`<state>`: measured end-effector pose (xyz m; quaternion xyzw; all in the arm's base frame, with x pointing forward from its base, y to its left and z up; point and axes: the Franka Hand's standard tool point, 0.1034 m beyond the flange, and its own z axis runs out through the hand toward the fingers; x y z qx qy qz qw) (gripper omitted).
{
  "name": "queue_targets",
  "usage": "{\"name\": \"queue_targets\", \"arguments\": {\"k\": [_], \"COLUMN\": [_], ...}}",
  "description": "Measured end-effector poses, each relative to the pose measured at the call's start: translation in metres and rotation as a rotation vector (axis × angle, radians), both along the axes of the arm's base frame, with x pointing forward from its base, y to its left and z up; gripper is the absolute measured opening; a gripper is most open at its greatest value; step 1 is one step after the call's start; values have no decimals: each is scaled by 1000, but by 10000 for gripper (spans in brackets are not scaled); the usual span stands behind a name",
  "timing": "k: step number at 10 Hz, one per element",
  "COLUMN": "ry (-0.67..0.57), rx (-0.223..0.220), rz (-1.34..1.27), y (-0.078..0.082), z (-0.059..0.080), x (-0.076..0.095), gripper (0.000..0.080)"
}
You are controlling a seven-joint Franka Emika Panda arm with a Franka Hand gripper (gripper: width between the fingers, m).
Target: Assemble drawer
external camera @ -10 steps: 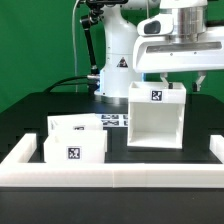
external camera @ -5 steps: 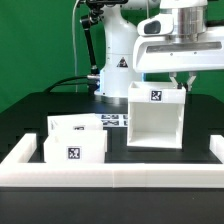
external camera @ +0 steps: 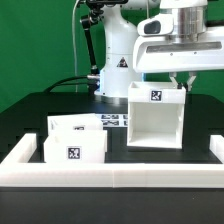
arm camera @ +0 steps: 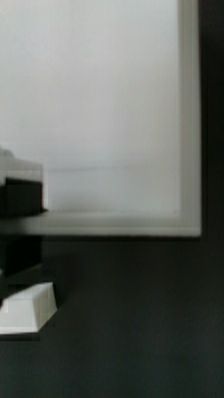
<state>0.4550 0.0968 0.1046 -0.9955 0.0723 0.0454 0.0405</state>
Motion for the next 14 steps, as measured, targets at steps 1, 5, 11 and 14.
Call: {"name": "queue_targets", "arguments": {"k": [1,5,11,14], "ry": [-7,-43,-98,-96], "rx": [4,19,27,29], "rz": [12,16,39,19], "y": [-1,0,1,1], "z": [0,0,2,1], "x": [7,47,71,79], "gripper": [38,38,38,38]}}
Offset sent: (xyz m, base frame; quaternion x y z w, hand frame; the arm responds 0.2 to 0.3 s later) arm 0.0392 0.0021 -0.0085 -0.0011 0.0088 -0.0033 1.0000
